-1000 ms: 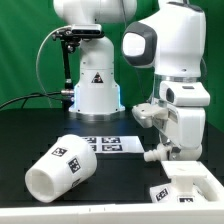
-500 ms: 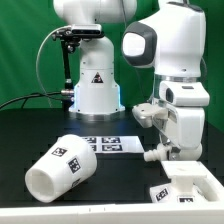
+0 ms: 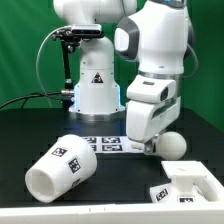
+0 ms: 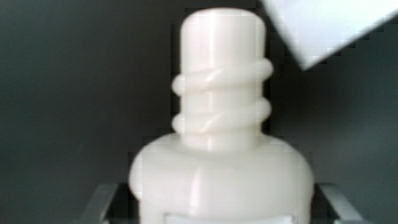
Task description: Assemble lamp
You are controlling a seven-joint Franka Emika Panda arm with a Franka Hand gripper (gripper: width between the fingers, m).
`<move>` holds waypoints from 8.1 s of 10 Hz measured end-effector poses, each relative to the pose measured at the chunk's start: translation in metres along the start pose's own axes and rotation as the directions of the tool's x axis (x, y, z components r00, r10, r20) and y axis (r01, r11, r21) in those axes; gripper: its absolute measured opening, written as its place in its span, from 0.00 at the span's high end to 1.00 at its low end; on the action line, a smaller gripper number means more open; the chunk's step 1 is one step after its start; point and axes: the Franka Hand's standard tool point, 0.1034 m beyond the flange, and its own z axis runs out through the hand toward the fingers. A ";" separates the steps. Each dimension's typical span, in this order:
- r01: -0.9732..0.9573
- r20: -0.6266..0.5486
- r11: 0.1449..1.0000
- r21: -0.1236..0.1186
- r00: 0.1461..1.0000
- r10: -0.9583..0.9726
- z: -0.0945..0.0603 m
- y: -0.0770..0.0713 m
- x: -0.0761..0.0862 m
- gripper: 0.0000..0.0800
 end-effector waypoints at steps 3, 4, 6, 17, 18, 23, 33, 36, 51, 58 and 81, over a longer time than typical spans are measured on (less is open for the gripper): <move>-0.192 -0.004 0.981 0.006 0.981 0.192 0.002 -0.003 -0.002 0.57; -0.397 -0.028 0.918 0.011 0.917 0.397 0.002 -0.007 -0.004 0.57; -0.617 -0.011 0.785 0.042 0.786 0.618 0.007 -0.008 -0.012 0.57; -0.845 0.146 0.530 0.070 0.534 0.833 0.001 0.001 -0.016 0.13; -0.846 0.186 0.529 0.068 0.532 0.826 -0.001 0.001 -0.018 0.13; -0.846 0.186 0.529 0.068 0.532 0.826 -0.001 0.001 -0.018 0.13; -0.852 0.377 0.519 0.062 0.502 0.779 -0.013 -0.004 -0.019 0.13; -0.863 0.469 0.501 0.063 0.469 0.748 -0.032 0.026 -0.004 0.13; -0.874 0.778 0.485 0.024 0.321 0.540 -0.006 0.037 0.008 0.13; -0.876 0.787 0.482 0.018 0.310 0.533 0.005 0.028 -0.002 0.28; -0.725 -0.412 0.688 0.045 0.613 0.674 -0.160 0.167 0.104 0.28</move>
Offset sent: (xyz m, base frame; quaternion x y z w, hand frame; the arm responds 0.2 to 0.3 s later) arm -0.0188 -0.0172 0.0067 -0.0576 0.0357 0.4255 0.9024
